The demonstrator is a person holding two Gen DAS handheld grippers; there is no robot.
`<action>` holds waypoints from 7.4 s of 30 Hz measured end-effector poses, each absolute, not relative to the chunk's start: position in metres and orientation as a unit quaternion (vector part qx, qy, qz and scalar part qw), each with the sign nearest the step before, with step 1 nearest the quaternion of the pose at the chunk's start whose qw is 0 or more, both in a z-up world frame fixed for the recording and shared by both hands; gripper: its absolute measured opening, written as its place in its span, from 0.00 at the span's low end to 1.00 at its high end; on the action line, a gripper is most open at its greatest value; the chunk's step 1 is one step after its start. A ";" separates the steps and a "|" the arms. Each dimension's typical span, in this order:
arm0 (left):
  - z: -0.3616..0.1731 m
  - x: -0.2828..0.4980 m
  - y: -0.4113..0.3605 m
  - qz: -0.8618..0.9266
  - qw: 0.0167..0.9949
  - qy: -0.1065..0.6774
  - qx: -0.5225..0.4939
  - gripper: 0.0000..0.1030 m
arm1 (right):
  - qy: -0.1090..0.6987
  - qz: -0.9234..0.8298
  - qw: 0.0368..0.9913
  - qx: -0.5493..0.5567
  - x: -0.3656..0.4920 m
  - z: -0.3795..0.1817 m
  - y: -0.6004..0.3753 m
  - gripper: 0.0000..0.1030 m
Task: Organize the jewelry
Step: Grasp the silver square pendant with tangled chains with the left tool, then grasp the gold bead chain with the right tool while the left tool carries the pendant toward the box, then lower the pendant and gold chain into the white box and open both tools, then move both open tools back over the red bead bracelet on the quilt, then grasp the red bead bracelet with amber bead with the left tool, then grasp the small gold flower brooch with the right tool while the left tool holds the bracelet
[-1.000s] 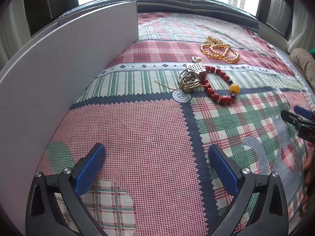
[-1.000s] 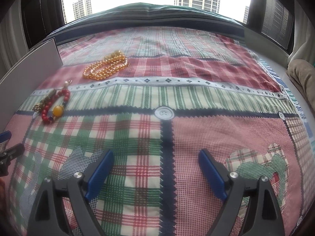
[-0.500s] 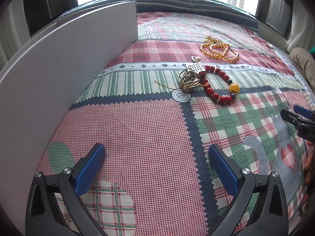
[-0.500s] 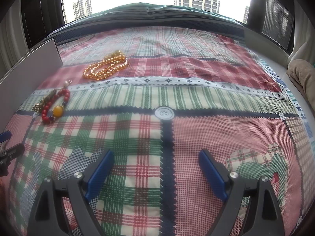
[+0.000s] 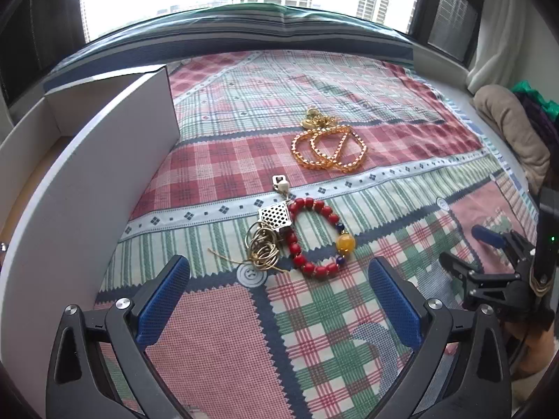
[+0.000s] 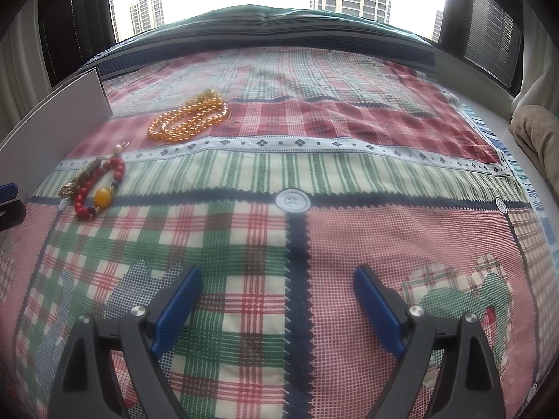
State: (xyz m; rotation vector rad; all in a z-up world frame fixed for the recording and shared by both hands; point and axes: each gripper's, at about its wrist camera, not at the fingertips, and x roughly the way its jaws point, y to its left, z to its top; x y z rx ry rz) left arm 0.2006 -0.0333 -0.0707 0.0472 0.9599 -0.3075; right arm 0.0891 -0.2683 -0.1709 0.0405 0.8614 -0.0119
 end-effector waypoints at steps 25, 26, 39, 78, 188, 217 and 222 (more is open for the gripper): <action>-0.057 0.144 0.049 -0.113 0.885 0.442 -0.093 0.28 | 0.418 -0.006 0.908 0.020 0.089 -0.171 -0.268 0.89; -0.060 0.138 0.051 -0.113 0.884 0.444 -0.096 0.28 | 0.418 -0.006 0.908 0.020 0.089 -0.171 -0.269 0.89; -0.085 0.104 0.057 -0.109 0.877 0.455 -0.109 0.28 | 0.438 0.067 0.895 0.045 0.125 -0.127 -0.256 0.87; 0.067 0.027 0.170 -0.064 0.912 0.370 -0.167 0.28 | 0.297 0.317 0.900 0.013 0.141 0.059 -0.126 0.11; -0.090 0.209 -0.112 -0.176 0.849 0.485 0.112 0.77 | 0.405 0.059 0.912 -0.017 0.059 -0.170 -0.233 0.70; -0.079 0.184 -0.022 -0.174 0.848 0.498 -0.045 0.15 | 0.405 0.060 0.912 -0.017 0.059 -0.170 -0.231 0.72; -0.075 0.168 -0.002 -0.169 0.850 0.493 -0.080 0.15 | 0.406 0.060 0.912 -0.017 0.058 -0.170 -0.231 0.72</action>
